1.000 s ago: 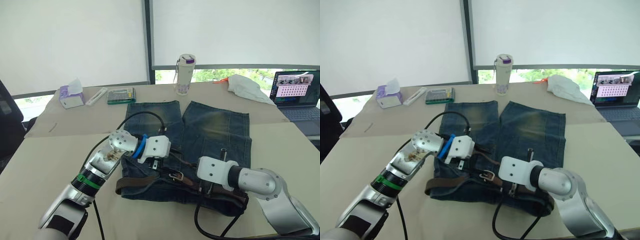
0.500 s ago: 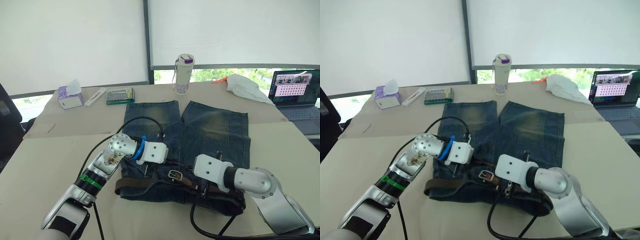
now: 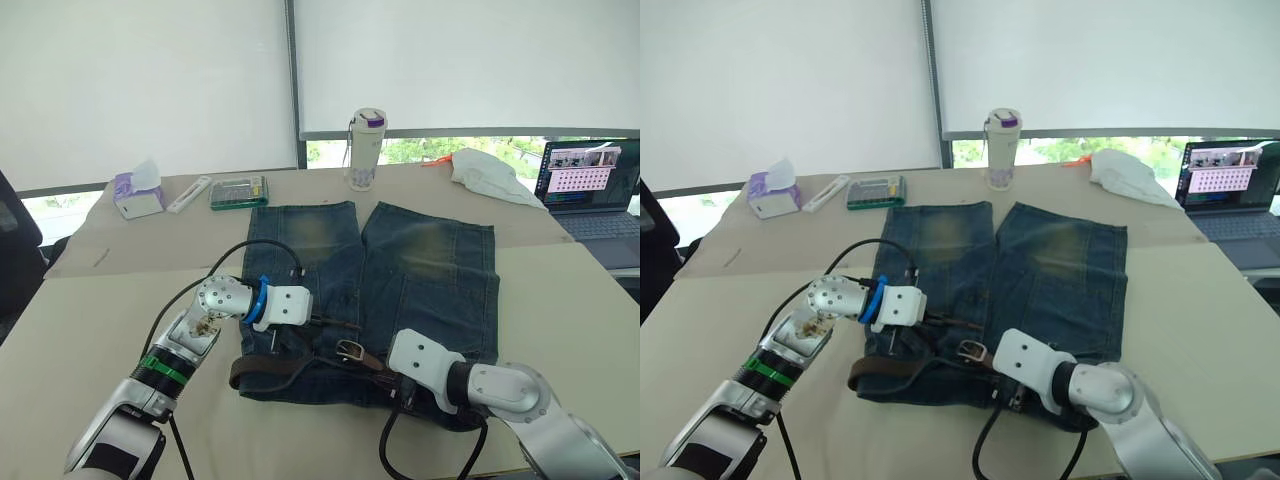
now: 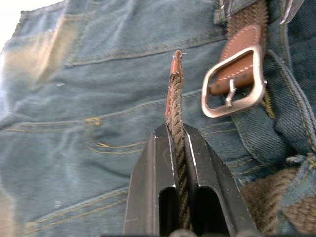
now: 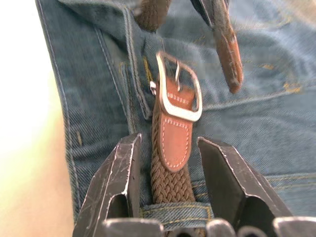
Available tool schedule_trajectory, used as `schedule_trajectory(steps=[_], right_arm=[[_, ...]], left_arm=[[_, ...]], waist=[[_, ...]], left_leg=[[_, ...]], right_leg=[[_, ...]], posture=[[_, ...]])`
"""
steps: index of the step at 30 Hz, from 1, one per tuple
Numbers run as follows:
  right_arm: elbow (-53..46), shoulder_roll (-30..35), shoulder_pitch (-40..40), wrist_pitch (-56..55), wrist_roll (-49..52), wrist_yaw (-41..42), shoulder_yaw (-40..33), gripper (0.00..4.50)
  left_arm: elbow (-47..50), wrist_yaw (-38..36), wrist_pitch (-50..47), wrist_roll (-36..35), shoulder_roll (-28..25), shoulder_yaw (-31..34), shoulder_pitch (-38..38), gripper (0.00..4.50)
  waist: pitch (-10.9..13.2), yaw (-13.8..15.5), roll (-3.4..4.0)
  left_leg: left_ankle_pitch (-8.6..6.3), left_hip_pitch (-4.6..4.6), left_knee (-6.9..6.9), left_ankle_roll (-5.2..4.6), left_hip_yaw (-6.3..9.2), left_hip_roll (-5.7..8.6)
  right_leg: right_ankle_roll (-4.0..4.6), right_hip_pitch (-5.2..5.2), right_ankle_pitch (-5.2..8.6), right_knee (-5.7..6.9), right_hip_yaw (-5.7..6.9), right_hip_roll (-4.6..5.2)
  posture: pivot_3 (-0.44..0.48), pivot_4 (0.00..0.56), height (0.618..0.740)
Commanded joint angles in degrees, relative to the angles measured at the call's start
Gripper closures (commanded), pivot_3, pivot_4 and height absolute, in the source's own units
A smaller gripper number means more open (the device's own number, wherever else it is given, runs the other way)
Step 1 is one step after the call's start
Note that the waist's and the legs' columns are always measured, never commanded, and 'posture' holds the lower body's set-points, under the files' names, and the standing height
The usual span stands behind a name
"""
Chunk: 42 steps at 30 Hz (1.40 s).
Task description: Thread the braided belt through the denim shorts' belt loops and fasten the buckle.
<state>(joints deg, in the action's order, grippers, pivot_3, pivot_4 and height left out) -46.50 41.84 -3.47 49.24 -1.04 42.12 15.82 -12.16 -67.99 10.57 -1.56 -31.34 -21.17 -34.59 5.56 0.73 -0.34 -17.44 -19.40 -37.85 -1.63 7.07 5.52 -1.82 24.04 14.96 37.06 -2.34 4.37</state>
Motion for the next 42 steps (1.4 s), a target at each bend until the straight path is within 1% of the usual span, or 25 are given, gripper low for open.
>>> schedule_trajectory(steps=[1,8,10,12,13,14,15,19,23,32,36,39,42], right_arm=[[0.91,0.86,-1.11,-1.70,-1.00,-1.26,0.78,2.44],[2.78,1.74,-2.44,-1.76,-1.23,-1.95,2.82,2.44],[3.02,1.33,-2.89,-1.17,-1.16,-2.57,2.57,2.94],[2.54,0.71,-2.56,-0.29,-0.61,-3.31,1.17,3.53],[2.13,0.26,-2.18,0.18,-0.11,-3.66,0.23,4.11],[1.62,-0.18,-1.67,0.73,0.42,-3.97,-0.68,4.31],[0.91,-1.01,-0.83,1.31,1.29,-4.29,-2.06,4.42],[-1.33,-4.19,1.68,3.49,3.84,-5.86,-6.07,4.42],[-2.81,-6.65,2.20,5.35,6.63,-6.83,-8.55,4.42],[-3.67,-7.20,0.99,6.91,10.28,-7.77,-9.36,4.42],[-2.95,-7.58,0.77,8.53,11.60,-9.05,-10.31,4.42],[-1.50,-7.68,0.18,9.77,11.86,-10.43,-11.43,4.42],[-1.69,-7.58,-0.48,10.19,12.76,-10.74,-11.45,4.42]], left_arm=[[3.11,0.58,-0.70,0.08,-0.40,1.13,0.21,4.50],[6.91,0.44,-2.66,-1.29,-1.27,2.29,1.45,4.50],[7.85,0.49,-2.80,-2.17,-1.88,3.31,2.02,4.50],[9.04,0.62,-2.65,-3.08,-2.76,4.65,3.24,4.50],[9.53,0.73,-2.20,-3.39,-3.12,5.29,3.92,4.50],[10.02,0.97,-1.92,-3.74,-3.39,5.92,4.65,4.50],[10.53,1.52,-1.05,-4.06,-3.64,6.68,5.65,4.50],[11.90,4.43,1.90,-3.58,-3.96,8.92,9.42,4.50],[12.45,6.01,2.97,-2.39,-3.87,8.67,12.09,4.50],[12.97,11.79,2.98,1.20,-0.96,7.38,13.38,4.50],[15.34,9.73,1.86,-3.11,-1.62,8.94,15.30,4.50],[14.84,6.48,3.16,-3.76,-4.22,8.58,15.84,4.50],[15.05,4.98,3.66,-3.41,-4.99,6.92,15.71,4.50]], waist=[[0.00,0.05,0.00],[0.00,-0.03,0.00],[0.00,-0.07,0.00],[0.00,-0.13,0.00],[0.00,-0.14,0.00],[0.00,-0.11,0.00],[0.00,-0.11,0.00],[-0.01,0.03,0.02],[-0.01,0.04,0.02],[-0.01,-0.04,0.02],[-0.01,-0.06,0.03],[-0.01,-0.03,0.03],[-0.02,0.04,0.05]], left_leg=[[0.00,0.00,0.00,0.00,0.00,0.01],[0.00,0.01,0.00,0.00,0.00,0.00],[0.00,0.00,0.00,0.00,0.00,0.00],[0.00,0.00,0.00,0.00,0.00,0.00],[0.00,0.01,0.01,0.00,0.00,-0.01],[0.00,0.01,0.02,0.01,0.00,-0.02],[0.00,0.02,0.02,0.01,0.00,-0.03],[-0.02,0.02,0.02,0.03,0.03,-0.03],[-0.02,0.04,0.02,0.04,0.04,-0.02],[-0.04,0.05,0.05,0.04,0.03,-0.03],[-0.04,0.05,0.07,0.04,0.03,-0.05],[-0.04,0.05,0.08,0.05,0.03,-0.06],[-0.04,0.07,0.08,0.05,0.03,-0.06]], right_leg=[[0.00,-0.01,0.00,0.00,0.00,0.00],[0.00,0.00,0.00,-0.01,-0.01,0.02],[0.00,0.00,0.00,-0.01,-0.01,0.02],[0.00,0.01,0.00,0.00,-0.02,0.02],[0.00,0.02,0.00,0.00,-0.03,0.03],[0.00,0.03,0.00,-0.01,-0.03,0.03],[0.00,0.02,0.00,-0.01,-0.03,0.03],[0.00,0.01,0.00,-0.02,-0.04,0.04],[0.00,0.00,0.00,-0.10,-0.03,0.05],[0.00,0.01,0.00,-0.10,-0.03,0.05],[0.00,0.02,0.00,-0.09,-0.05,0.05],[0.00,0.03,0.00,-0.11,-0.04,0.05],[0.00,0.01,0.00,-0.26,-0.03,0.05]], posture=[[0.000,0.150,0.740],[0.000,0.150,0.740],[0.000,0.150,0.740],[0.000,0.150,0.740],[0.000,0.150,0.740],[0.000,0.150,0.740],[0.000,0.150,0.740],[0.000,0.150,0.740],[0.000,0.150,0.740],[0.000,0.150,0.740],[0.000,0.150,0.740],[0.000,0.150,0.740],[0.000,0.150,0.740]])
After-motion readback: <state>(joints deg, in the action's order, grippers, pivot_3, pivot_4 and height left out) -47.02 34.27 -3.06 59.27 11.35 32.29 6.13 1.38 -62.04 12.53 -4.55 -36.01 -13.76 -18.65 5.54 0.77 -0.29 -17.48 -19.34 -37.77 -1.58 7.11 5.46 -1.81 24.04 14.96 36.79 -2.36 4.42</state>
